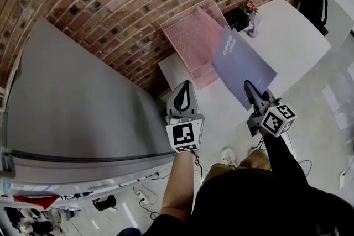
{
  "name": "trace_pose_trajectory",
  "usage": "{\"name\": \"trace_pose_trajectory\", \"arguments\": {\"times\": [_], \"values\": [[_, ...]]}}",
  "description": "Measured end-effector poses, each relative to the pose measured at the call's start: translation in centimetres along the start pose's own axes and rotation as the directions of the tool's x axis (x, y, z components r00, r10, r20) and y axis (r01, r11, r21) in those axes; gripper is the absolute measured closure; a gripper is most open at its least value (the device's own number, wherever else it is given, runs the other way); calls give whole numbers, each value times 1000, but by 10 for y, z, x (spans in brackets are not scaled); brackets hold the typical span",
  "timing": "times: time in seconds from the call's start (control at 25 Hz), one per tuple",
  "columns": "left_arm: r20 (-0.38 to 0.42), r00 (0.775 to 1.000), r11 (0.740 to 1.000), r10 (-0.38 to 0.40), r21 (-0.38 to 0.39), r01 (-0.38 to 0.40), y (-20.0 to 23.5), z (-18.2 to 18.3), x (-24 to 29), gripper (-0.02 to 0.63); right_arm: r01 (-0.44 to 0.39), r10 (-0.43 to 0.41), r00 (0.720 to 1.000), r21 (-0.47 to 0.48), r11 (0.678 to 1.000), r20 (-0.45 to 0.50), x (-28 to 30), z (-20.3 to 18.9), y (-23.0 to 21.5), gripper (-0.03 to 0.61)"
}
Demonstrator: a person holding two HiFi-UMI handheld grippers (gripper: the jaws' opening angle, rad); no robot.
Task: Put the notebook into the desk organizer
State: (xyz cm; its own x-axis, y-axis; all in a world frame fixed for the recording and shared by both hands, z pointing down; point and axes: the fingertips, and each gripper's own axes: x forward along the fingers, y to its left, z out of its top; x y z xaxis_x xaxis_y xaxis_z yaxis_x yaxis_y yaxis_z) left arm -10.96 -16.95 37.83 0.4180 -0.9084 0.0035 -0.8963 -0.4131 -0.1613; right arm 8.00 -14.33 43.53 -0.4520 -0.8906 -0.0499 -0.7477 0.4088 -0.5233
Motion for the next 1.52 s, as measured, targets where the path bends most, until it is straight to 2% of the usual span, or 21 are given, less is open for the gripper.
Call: {"name": "trace_pose_trajectory", "arguments": {"times": [0.12,0.28,0.48,0.64,0.72,0.88,1.08,1.28,1.52], "values": [[6,1000,1000,-14,3,14,4,-1,2,600,11,-12,1000,113,994,6,-5,-11,-7,531],[0,1000,1000,-21,-6,21,11,-4,2,600,26,-28,1000,260,965,7,-9,-27,-19,531],[-12,999,999,-42,-2,42,13,-8,0,600,29,-55,997,431,902,49,-10,-40,-30,531],[-21,999,999,-45,11,45,15,-10,0,600,-38,-24,993,496,867,119,-7,-39,-32,531],[-21,999,999,-48,16,48,15,-9,1,600,-41,-42,990,550,834,138,-8,-44,-39,531],[-22,998,998,-55,24,56,13,-8,4,600,-64,-77,982,682,729,175,-10,-55,-45,531],[-26,998,998,-60,22,60,16,-10,8,600,-112,-54,979,735,669,199,1,-63,-39,529],[-27,998,998,-59,25,59,19,-12,12,600,-180,-2,971,740,647,238,13,-59,-29,529],[-24,998,998,-62,28,63,20,-12,13,600,-245,22,955,743,622,296,22,-53,-24,527]]}}
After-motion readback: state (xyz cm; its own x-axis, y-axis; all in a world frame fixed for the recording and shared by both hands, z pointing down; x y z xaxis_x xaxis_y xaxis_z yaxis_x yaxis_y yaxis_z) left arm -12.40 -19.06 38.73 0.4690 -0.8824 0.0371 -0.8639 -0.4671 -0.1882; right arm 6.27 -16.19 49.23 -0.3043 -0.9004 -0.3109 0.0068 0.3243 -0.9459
